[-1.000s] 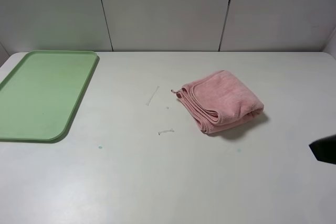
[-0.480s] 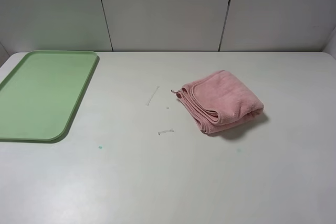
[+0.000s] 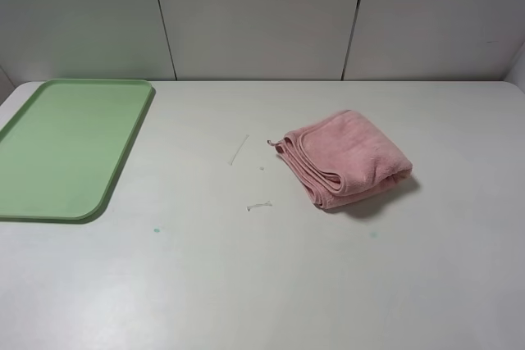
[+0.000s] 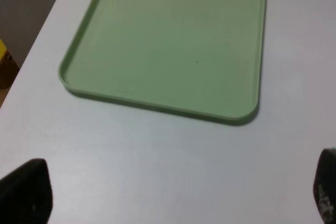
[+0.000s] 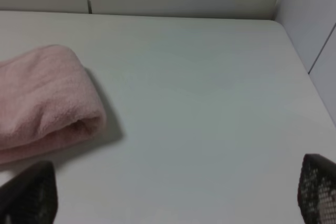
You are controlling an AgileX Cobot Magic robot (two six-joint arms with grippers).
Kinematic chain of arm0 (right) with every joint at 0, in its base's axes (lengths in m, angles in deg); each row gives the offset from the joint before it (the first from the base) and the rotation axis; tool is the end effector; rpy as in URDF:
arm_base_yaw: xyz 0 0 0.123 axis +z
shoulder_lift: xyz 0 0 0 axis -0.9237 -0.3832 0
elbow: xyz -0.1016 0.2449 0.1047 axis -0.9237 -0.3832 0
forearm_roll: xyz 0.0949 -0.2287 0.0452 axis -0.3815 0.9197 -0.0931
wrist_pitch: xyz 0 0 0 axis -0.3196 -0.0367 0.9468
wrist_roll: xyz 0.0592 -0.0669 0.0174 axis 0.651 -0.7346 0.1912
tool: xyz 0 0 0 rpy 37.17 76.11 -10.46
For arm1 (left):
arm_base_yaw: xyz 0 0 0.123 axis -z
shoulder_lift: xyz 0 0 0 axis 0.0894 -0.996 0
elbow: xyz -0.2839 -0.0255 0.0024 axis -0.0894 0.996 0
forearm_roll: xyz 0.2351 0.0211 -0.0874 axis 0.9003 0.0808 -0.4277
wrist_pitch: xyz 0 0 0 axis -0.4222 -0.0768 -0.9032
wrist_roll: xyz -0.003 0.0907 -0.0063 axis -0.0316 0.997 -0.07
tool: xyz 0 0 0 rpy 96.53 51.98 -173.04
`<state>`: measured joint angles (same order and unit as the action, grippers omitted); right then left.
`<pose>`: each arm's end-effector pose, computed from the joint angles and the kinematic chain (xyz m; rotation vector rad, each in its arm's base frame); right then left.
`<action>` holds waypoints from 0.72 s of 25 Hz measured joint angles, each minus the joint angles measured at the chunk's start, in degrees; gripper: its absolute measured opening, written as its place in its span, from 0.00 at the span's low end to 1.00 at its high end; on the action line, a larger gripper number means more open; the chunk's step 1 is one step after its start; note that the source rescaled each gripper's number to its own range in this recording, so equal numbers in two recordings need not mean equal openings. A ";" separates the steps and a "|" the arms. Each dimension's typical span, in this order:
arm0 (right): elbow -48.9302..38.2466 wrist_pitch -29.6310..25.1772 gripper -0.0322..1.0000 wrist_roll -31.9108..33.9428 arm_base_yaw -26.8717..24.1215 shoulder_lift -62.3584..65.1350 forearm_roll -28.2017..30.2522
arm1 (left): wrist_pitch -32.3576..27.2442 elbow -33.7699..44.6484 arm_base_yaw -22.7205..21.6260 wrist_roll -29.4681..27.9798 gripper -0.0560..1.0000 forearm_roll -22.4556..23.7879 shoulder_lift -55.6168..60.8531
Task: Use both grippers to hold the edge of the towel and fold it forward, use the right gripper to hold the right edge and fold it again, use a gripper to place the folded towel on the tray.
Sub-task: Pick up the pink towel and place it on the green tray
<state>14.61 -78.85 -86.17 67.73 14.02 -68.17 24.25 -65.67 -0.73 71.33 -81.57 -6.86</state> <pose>-0.0047 -0.0052 0.2800 -0.0542 2.0102 -0.1091 -0.0062 0.0080 0.2743 -0.2157 2.0379 0.1288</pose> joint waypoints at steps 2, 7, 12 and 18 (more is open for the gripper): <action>0.00 0.00 1.00 0.00 0.00 0.00 -0.06 | 0.00 0.00 0.00 0.00 1.00 0.00 0.00; 0.00 0.00 1.00 -0.05 0.00 0.00 -0.78 | 0.00 0.00 0.00 0.00 1.00 0.00 0.00; 0.00 0.00 1.00 -0.05 0.00 0.00 -1.11 | 0.00 0.00 0.00 0.00 1.00 0.00 0.00; 0.00 0.00 1.00 -0.05 0.00 0.00 -1.27 | 0.00 0.00 0.00 0.00 1.00 0.00 0.00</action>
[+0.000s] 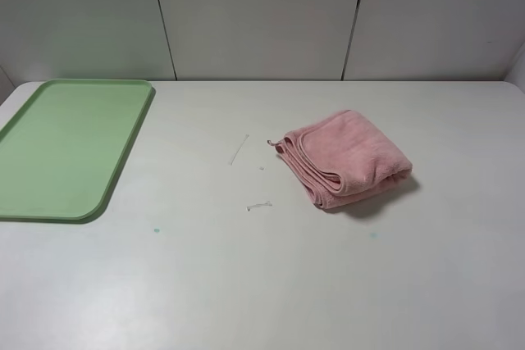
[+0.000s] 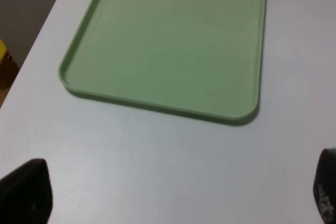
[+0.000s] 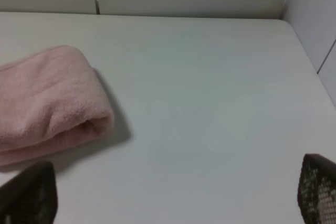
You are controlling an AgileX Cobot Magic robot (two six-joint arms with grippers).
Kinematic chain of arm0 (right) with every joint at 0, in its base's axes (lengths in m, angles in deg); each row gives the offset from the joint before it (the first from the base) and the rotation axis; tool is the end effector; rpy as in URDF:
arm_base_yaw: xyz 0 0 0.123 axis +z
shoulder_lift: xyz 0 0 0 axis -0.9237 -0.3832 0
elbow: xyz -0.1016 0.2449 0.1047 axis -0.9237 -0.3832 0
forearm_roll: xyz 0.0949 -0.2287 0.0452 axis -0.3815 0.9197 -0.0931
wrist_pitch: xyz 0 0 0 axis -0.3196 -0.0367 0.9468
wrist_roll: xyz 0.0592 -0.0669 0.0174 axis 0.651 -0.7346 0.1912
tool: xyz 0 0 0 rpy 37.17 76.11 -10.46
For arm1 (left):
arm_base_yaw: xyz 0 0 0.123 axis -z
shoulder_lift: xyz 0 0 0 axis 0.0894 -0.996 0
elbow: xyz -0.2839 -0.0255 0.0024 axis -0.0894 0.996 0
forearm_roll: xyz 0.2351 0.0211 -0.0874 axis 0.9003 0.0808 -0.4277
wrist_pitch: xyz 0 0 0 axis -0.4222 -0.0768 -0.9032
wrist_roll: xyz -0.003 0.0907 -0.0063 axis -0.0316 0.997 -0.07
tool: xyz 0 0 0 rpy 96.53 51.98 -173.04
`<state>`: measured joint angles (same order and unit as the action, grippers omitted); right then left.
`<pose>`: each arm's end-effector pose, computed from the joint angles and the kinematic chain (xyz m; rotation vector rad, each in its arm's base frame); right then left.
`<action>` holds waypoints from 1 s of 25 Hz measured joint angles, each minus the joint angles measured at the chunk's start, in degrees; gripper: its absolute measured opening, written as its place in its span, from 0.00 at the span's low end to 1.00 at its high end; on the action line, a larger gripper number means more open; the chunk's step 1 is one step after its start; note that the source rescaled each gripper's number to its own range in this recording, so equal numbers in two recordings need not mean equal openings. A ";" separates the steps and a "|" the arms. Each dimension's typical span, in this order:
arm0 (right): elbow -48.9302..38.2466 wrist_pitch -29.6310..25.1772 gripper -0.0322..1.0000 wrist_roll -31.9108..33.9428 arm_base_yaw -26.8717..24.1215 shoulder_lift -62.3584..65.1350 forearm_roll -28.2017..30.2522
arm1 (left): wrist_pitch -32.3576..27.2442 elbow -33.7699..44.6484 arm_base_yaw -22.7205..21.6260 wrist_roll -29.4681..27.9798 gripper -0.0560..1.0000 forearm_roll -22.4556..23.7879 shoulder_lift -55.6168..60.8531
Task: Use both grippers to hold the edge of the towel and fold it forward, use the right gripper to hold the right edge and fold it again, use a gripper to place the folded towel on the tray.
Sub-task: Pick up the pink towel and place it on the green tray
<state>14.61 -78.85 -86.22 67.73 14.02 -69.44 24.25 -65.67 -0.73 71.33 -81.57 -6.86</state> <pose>-0.0047 -0.0035 0.2799 -0.0558 2.0104 -0.0833 -0.0062 0.0080 0.2743 -0.2157 2.0379 0.1288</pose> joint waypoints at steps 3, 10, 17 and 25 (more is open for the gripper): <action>0.00 0.00 1.00 0.00 0.00 0.00 0.00 | 0.00 0.00 0.00 0.00 1.00 0.00 0.00; 0.00 0.00 1.00 0.06 0.00 0.00 0.00 | 0.00 0.00 0.00 0.00 1.00 0.00 0.00; 0.00 0.00 1.00 0.13 0.00 0.00 0.00 | 0.00 0.00 0.00 0.00 1.00 0.00 0.00; 0.00 0.07 1.00 0.18 0.00 0.00 0.00 | 0.00 0.00 0.00 0.00 1.00 0.00 0.00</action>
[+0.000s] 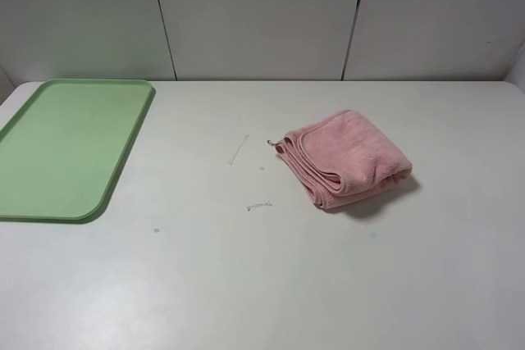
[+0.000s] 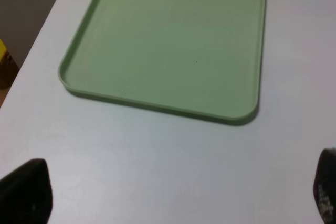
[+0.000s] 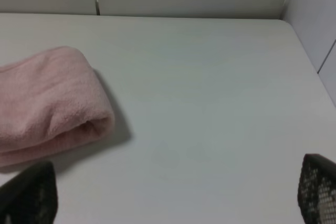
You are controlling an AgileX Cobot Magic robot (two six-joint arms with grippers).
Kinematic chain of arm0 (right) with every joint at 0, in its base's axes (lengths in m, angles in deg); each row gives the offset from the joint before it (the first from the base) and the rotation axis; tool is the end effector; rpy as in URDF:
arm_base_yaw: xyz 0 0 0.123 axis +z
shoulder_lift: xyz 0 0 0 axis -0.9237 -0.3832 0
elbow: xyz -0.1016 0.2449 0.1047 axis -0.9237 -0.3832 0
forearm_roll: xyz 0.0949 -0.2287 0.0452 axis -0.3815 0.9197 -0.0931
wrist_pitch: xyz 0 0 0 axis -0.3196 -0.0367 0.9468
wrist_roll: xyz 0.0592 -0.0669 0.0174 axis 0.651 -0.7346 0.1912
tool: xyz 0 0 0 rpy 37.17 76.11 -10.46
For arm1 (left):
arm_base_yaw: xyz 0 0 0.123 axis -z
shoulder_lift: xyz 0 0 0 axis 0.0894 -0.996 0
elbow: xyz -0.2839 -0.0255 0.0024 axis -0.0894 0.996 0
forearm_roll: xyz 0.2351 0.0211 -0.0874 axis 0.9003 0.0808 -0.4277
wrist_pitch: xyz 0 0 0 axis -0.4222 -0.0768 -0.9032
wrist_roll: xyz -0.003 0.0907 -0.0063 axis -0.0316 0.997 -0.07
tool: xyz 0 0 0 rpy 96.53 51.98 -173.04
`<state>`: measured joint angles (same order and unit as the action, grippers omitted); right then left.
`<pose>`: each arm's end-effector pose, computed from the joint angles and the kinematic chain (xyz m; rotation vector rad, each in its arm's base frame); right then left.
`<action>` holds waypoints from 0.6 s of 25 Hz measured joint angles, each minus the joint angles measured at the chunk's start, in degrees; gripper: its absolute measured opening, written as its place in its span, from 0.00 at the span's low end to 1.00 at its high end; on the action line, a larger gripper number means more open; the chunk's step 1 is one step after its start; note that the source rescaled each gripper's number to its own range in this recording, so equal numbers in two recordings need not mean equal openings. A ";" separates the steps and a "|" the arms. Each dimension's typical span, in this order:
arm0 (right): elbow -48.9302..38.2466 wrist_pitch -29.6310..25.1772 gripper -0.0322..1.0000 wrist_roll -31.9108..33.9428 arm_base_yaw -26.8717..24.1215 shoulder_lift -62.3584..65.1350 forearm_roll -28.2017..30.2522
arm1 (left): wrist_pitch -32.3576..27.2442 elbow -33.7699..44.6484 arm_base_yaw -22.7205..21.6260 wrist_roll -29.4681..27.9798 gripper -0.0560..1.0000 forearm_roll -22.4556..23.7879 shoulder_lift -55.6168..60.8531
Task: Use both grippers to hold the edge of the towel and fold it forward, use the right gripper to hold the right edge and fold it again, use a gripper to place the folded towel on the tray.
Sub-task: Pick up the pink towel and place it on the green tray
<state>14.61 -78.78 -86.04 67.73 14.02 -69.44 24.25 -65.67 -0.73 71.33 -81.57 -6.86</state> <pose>-0.0046 -0.0035 0.2800 -0.0526 2.0092 -0.0813 -0.0062 0.0080 0.2743 -0.2157 2.0379 0.1288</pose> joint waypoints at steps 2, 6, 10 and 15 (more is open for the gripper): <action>0.00 0.00 1.00 0.00 0.00 0.00 0.00 | 0.00 0.00 0.00 0.00 1.00 0.00 0.00; 0.00 0.00 1.00 0.14 0.00 0.00 0.00 | -0.05 -1.03 0.00 2.21 1.00 0.00 -1.48; 0.00 0.00 1.00 0.14 0.00 0.00 0.00 | -0.52 -4.57 0.00 3.55 1.00 -0.21 -8.58; 0.00 0.00 1.00 0.14 0.00 0.00 0.00 | -1.07 -9.62 0.00 6.37 1.00 -2.39 -20.99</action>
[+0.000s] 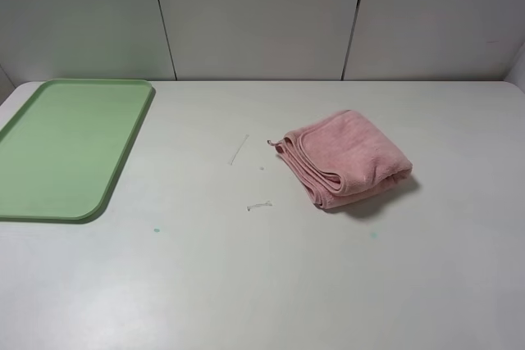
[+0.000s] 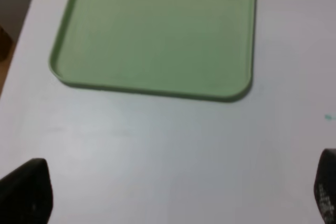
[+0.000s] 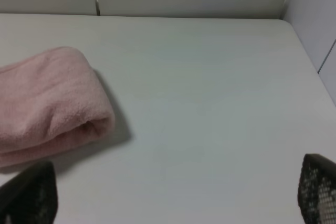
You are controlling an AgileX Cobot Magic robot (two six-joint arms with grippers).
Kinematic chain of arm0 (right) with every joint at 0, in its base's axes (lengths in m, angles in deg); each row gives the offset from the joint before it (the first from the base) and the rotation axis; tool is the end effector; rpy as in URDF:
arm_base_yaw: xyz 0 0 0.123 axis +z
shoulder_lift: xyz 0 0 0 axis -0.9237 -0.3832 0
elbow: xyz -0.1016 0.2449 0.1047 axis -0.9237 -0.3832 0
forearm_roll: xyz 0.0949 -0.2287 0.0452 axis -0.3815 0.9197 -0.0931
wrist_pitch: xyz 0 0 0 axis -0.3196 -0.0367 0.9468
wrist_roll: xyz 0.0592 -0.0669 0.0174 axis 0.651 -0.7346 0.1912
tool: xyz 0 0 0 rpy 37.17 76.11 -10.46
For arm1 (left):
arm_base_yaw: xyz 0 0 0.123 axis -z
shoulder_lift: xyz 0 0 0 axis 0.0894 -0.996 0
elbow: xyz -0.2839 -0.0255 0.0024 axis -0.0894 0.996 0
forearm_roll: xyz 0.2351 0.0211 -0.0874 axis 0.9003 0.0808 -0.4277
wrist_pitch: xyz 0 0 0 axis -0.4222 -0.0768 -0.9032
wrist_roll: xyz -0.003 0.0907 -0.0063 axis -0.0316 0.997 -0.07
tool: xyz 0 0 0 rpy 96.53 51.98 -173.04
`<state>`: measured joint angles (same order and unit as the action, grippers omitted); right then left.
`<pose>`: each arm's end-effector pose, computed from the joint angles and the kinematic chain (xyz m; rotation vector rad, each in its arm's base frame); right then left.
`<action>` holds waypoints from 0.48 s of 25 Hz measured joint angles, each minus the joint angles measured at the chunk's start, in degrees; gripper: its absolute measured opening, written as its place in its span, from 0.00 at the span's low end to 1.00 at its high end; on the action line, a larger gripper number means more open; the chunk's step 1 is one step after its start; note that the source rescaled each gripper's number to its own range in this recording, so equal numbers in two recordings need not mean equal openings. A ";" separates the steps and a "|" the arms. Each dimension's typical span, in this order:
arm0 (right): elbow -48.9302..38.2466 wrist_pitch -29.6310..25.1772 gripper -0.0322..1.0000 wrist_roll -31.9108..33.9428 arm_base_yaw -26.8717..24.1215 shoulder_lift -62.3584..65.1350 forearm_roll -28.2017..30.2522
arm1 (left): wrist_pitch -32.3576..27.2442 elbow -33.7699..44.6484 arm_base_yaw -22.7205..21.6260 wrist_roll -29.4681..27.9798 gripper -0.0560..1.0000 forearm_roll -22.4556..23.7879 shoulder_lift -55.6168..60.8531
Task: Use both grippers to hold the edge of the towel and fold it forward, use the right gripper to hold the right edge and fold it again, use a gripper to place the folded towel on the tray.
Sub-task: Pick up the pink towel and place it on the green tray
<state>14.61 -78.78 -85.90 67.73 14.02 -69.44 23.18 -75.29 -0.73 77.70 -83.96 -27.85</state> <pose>-0.0046 -0.0035 0.2800 -0.0502 2.0092 -0.0797 0.0419 0.0097 0.3146 -0.1033 2.2680 0.1412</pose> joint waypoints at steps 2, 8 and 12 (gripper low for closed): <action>0.00 0.00 1.00 0.02 0.00 0.00 0.00 | -0.12 -1.85 0.00 1.79 1.00 -0.81 -5.97; 0.00 0.00 1.00 0.02 0.00 0.00 0.00 | 1.63 -6.02 2.80 7.59 1.00 -7.63 -21.83; 0.00 0.00 1.00 0.02 0.00 0.00 0.00 | 6.05 -7.58 7.52 8.60 1.00 -8.90 -31.20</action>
<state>14.61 -78.78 -85.88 67.73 14.02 -69.44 29.23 -82.86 6.79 86.30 -92.86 -59.05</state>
